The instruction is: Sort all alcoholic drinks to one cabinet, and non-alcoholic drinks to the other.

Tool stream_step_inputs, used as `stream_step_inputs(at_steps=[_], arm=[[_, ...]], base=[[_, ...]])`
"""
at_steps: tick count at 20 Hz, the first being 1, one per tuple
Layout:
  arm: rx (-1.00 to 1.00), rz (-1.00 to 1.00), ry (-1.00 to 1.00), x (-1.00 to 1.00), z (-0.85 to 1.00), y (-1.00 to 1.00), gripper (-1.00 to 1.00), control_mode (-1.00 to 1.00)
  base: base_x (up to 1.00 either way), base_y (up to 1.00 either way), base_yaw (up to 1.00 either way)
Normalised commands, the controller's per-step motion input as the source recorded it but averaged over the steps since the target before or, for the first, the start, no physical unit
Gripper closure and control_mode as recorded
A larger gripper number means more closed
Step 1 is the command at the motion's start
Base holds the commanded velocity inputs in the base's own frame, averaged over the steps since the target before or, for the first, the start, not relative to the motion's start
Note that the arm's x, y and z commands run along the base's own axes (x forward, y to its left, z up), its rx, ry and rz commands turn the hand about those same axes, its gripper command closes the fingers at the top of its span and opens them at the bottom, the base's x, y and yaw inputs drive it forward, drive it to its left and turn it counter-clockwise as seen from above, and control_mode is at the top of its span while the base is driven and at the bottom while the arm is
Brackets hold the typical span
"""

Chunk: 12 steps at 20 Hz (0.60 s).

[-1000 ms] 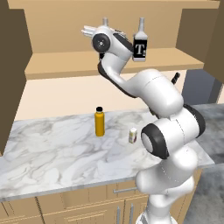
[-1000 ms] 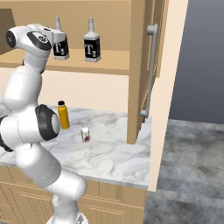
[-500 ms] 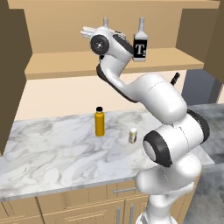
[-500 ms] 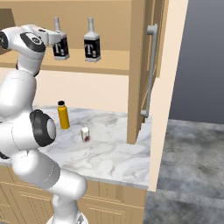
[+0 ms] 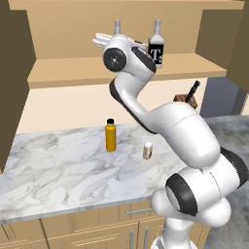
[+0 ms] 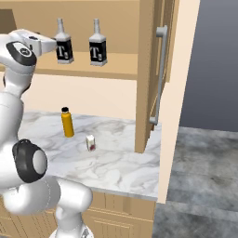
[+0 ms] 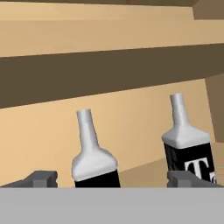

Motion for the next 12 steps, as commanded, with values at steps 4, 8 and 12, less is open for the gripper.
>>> stream_step_inputs(at_steps=[4, 8, 12], arm=[[0.00, -0.04, -0.02, -0.83, -0.03, -0.16, -1.00, -1.00], [0.00, -0.05, 0.00, -0.79, -0.13, -0.03, -1.00, -1.00], [0.00, -0.03, 0.00, -0.67, -0.25, 0.00, -1.00, -1.00]], base=[[0.00, 0.00, 0.00], [0.00, 0.00, 0.00], [0.00, 0.00, 0.00]])
